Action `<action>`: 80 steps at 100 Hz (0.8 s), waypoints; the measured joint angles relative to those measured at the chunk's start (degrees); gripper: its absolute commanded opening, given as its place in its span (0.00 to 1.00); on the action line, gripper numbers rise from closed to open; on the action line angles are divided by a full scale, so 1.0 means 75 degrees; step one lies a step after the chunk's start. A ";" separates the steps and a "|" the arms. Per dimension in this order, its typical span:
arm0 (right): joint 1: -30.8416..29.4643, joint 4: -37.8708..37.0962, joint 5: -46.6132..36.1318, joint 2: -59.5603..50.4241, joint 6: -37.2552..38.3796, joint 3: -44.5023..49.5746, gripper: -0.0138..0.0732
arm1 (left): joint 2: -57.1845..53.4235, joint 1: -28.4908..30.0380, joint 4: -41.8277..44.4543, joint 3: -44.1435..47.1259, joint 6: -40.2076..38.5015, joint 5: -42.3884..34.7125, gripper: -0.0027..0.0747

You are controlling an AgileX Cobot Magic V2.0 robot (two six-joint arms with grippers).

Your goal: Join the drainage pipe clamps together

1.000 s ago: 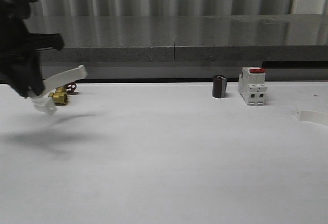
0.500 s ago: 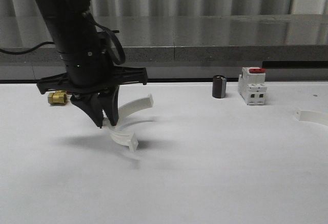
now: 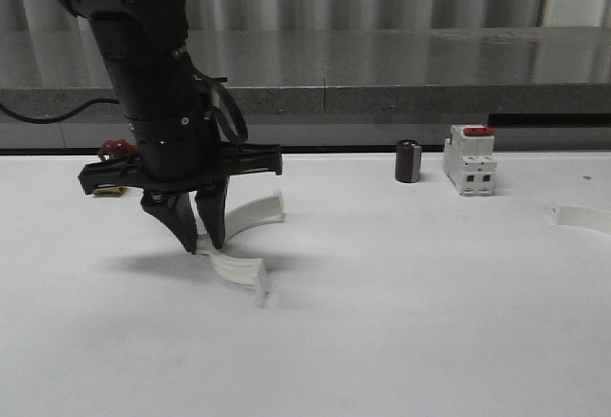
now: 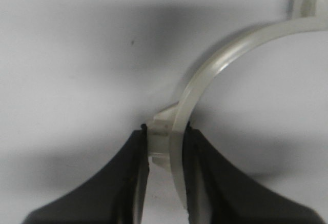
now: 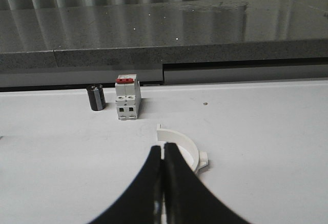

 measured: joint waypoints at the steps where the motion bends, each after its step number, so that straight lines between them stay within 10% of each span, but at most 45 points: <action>1: 0.0000 0.0000 0.0000 0.0000 0.0000 0.0000 0.02 | 0.0000 0.0000 0.0000 0.0000 0.0000 0.0000 0.38; 22: 0.0000 0.0000 0.0000 0.0000 0.0000 0.0000 0.02 | 0.0000 0.0000 0.0000 0.0000 0.0068 0.0000 0.77; 80: 0.0000 0.0000 0.0000 0.0000 0.0000 0.0000 0.02 | -0.2244 0.0730 0.0096 0.0459 0.2146 -0.0015 0.78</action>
